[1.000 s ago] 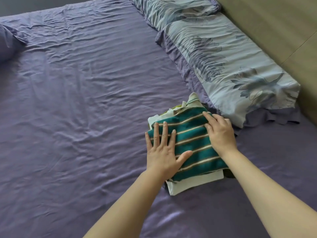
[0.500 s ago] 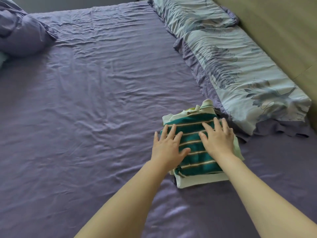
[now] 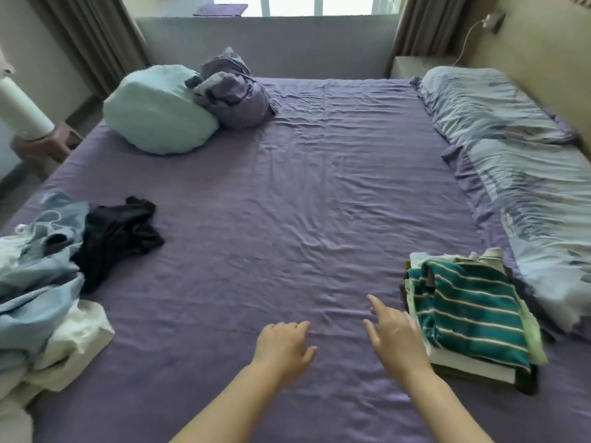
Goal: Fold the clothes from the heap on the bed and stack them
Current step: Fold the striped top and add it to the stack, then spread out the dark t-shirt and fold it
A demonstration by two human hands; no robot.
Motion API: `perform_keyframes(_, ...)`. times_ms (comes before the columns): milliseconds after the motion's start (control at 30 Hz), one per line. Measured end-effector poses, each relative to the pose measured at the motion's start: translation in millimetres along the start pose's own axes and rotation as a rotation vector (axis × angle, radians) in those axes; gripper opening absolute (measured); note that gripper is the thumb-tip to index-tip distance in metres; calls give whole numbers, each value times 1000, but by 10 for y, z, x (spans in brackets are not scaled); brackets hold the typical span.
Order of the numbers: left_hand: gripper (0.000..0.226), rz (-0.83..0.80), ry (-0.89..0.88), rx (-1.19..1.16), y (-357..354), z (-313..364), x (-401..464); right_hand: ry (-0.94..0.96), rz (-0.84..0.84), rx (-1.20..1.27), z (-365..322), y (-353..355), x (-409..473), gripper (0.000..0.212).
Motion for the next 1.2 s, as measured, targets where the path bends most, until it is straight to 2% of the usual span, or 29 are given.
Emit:
perform_keyframes(333,50,127,175,-85,0,-1383,-1559,140,-18,-266,-2040,-180,-562,60)
perform_keyframes(633,49,236,227,-123,-358,-2552,-3089,240,10,-357,-3610,-599,-1615,47)
perform_keyframes(933,46,270,309,-287,-982,-3373,-4090,366,-92,-349,-4530,-1265,-2202,43)
perform_keyframes(1200,43,240,435,-492,-1429,-3915,-4378,486,-196,-353,-4964,-1621,-2105,46)
Point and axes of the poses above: each hand's wrist, its own x-axis towards the middle knuckle, its own y-axis out of the back of the hand, z = x × y, the point moved 1 cm from there along x, towards the middle knuckle, and after that the axes turned 15 degrees about -z, right-handed, at the moved point
